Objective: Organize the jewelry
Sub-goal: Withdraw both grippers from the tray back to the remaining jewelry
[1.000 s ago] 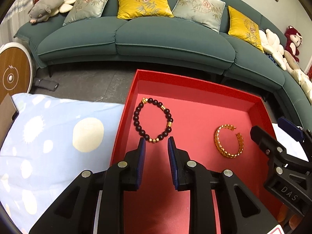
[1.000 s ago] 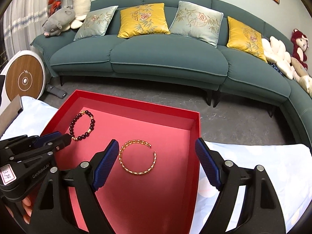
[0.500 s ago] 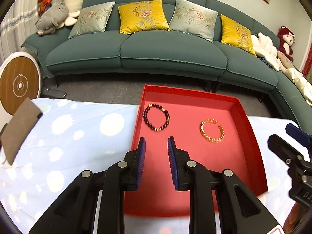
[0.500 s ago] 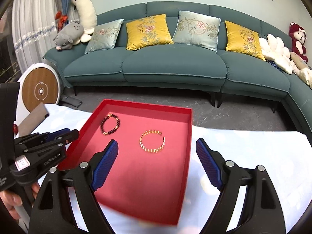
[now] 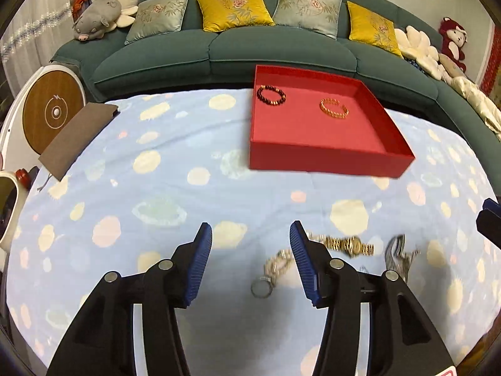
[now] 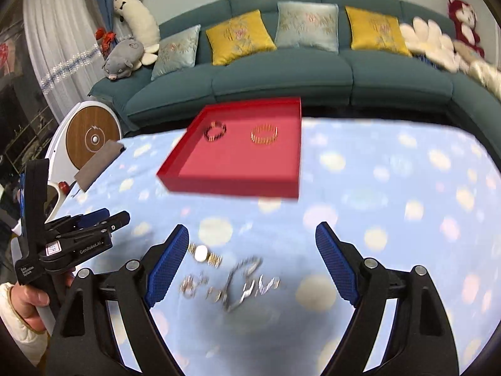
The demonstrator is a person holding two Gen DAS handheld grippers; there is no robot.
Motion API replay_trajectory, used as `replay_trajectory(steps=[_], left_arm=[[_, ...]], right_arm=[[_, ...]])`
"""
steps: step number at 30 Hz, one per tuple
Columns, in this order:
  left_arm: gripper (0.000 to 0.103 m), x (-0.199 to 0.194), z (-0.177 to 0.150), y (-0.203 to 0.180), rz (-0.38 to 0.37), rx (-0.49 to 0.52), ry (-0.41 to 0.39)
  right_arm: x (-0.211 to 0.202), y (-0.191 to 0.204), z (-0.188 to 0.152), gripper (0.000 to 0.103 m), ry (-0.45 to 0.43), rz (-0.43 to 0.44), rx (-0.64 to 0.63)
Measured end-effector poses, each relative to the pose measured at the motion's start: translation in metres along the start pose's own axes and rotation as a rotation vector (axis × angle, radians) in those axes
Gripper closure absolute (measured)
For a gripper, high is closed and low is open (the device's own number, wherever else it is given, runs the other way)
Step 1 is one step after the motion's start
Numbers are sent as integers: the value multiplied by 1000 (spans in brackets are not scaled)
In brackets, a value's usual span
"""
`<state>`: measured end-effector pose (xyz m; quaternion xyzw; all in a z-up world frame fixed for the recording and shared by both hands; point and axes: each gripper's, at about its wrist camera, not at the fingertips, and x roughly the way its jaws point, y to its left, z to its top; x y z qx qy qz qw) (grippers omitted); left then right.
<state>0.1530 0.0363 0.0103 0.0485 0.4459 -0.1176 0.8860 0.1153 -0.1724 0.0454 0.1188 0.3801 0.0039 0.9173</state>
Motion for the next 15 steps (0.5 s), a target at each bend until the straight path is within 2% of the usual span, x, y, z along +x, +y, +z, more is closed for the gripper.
replay_trajectory(steps=[4, 7, 9, 15], left_arm=[[46, -2, -27, -1, -23, -1, 14], [46, -5, -38, -1, -24, 8, -7], [46, -4, -43, 0, -35, 8, -12], [46, 1, -46, 2, -56, -1, -12]], right_arm=[[10, 0, -40, 24, 55, 12, 64], [25, 6, -58, 31, 83, -8, 62], [37, 9, -65, 40, 116, 6, 59], [43, 16, -73, 46, 107, -20, -2]])
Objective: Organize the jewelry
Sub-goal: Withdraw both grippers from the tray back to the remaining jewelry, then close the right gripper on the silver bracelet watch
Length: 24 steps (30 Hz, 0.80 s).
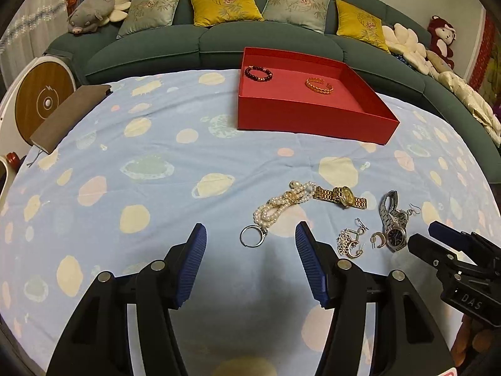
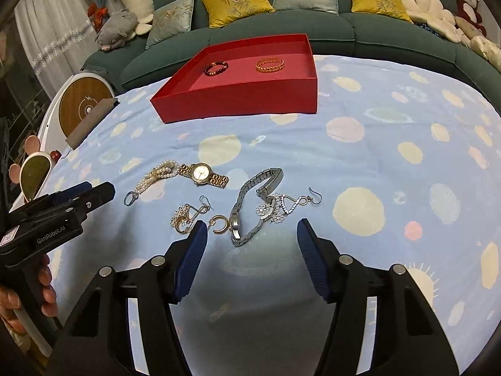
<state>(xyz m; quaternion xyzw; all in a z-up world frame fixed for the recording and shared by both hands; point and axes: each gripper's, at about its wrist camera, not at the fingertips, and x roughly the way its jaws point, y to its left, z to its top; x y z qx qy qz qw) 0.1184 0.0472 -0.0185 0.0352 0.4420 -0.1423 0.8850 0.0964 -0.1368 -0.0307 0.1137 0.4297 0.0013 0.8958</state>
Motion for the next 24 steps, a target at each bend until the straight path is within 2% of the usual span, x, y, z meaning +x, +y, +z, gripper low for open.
replay_trajectory(steps=[3, 7, 12, 17, 24], left_arm=[[46, 3, -1, 2, -6, -9, 7], [46, 5, -1, 4, -14, -14, 10], [46, 8, -2, 5, -22, -19, 14], [46, 12, -2, 4, -34, -22, 25], [46, 19, 0, 3, -59, -29, 34]], right_arm=[[7, -2, -1, 55, 13, 6, 8], [17, -1, -4, 59, 34, 13, 6], [24, 2, -4, 69, 41, 17, -7], [27, 1, -3, 73, 40, 18, -5], [29, 2, -2, 90, 44, 47, -4]])
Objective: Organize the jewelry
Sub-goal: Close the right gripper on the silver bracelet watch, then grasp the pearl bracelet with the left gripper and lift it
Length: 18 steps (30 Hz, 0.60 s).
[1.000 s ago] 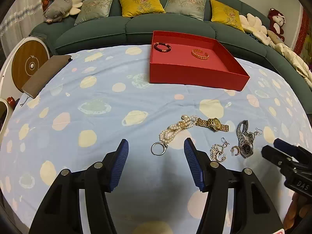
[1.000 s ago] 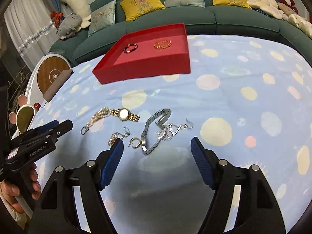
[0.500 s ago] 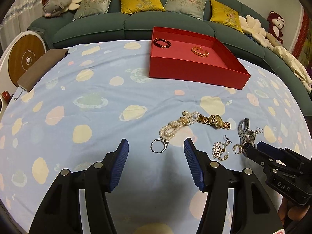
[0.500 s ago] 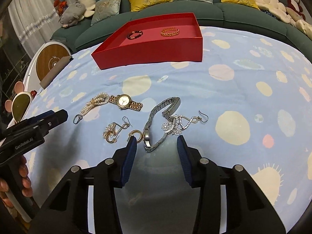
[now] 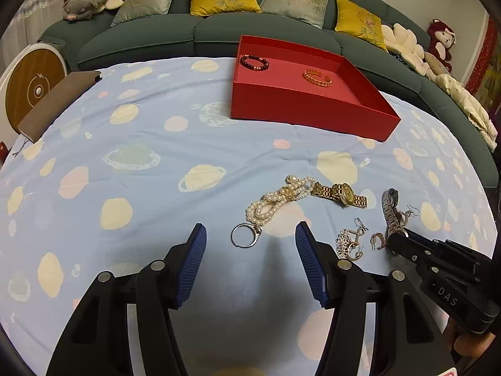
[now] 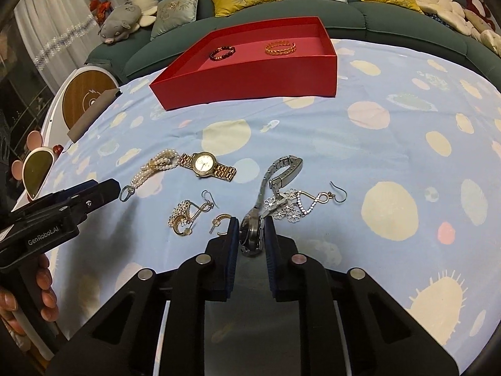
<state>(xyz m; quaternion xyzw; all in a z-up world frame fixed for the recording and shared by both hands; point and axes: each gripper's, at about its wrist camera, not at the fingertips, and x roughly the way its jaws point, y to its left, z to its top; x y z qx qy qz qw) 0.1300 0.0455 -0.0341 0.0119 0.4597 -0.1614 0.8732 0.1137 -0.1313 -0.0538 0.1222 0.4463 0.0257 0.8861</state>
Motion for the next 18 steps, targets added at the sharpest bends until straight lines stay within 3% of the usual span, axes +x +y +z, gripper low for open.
replay_trajectory(steps=[13, 16, 18], left_arm=[[46, 28, 14, -9, -52, 51, -11], [48, 34, 14, -12, -76, 59, 1], [55, 37, 14, -15, -78, 64, 3]], right_arm=[[-13, 0, 0, 94, -13, 22, 6], [-15, -3, 0, 94, -14, 24, 9], [-16, -4, 0, 94, -14, 26, 13]])
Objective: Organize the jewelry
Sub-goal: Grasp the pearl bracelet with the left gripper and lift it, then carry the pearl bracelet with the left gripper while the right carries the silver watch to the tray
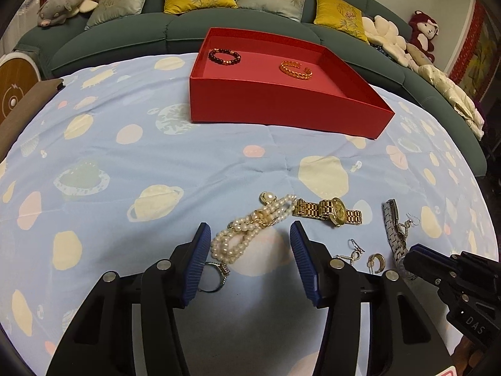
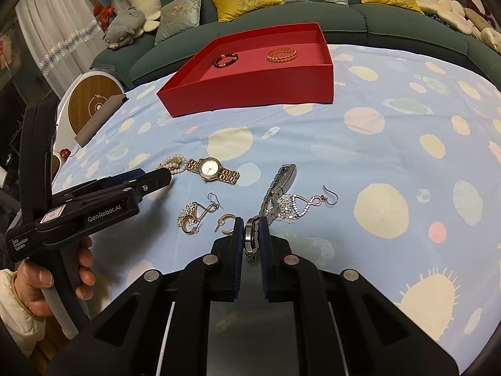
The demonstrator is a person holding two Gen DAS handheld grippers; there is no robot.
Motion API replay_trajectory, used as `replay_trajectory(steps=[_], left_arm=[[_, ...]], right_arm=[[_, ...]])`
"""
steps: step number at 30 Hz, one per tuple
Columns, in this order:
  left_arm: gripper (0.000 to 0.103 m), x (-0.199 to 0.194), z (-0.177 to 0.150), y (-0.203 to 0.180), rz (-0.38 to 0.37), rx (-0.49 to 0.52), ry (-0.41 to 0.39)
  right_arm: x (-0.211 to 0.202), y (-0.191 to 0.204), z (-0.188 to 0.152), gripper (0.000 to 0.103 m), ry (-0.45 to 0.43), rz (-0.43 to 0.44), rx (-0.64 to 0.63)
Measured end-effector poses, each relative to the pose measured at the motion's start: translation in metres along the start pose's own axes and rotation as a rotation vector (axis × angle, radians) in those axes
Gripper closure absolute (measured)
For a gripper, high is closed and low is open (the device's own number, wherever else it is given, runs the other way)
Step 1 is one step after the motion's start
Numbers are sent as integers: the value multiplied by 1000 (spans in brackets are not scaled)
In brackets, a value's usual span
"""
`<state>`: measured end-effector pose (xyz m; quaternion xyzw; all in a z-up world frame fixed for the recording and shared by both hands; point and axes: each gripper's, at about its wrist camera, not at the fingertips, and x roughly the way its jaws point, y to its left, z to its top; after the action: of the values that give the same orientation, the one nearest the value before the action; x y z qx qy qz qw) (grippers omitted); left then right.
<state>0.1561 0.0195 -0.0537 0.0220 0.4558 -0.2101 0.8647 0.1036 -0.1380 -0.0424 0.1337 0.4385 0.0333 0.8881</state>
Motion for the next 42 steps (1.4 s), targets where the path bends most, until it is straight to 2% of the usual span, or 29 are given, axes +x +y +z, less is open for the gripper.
replay_trajectory(steps=[1, 4, 5, 9, 15, 28, 30, 31, 37, 39, 42], left_arm=[[57, 0, 0, -1, 0, 5, -5], [72, 1, 1, -3, -13, 11, -4], [83, 1, 1, -4, -23, 11, 2], [90, 0, 2, -8, -44, 13, 11], [91, -7, 3, -16, -53, 28, 3], [91, -46, 19, -33, -100, 21, -66], [91, -53, 24, -33, -110, 16, -79], [91, -57, 26, -33, -111, 14, -85], [91, -77, 44, -33, -120, -10, -135], [91, -82, 48, -33, -119, -15, -149], [91, -84, 48, -34, -117, -8, -154]], right_arm=[[-1, -1, 0, 94, -1, 0, 2], [-3, -4, 1, 94, -4, 3, 5], [-4, -5, 2, 94, -6, 4, 6], [-9, -6, 3, 94, -15, 5, 13], [-18, -6, 8, 94, -37, 12, 11], [-42, 2, 33, 95, -117, 43, 8], [-46, 3, 37, 97, -129, 50, 12], [-49, 3, 39, 102, -135, 56, 15], [-65, 3, 59, 103, -193, 55, 15], [-65, 0, 61, 103, -194, 52, 27], [-56, -2, 55, 103, -149, 56, 24]])
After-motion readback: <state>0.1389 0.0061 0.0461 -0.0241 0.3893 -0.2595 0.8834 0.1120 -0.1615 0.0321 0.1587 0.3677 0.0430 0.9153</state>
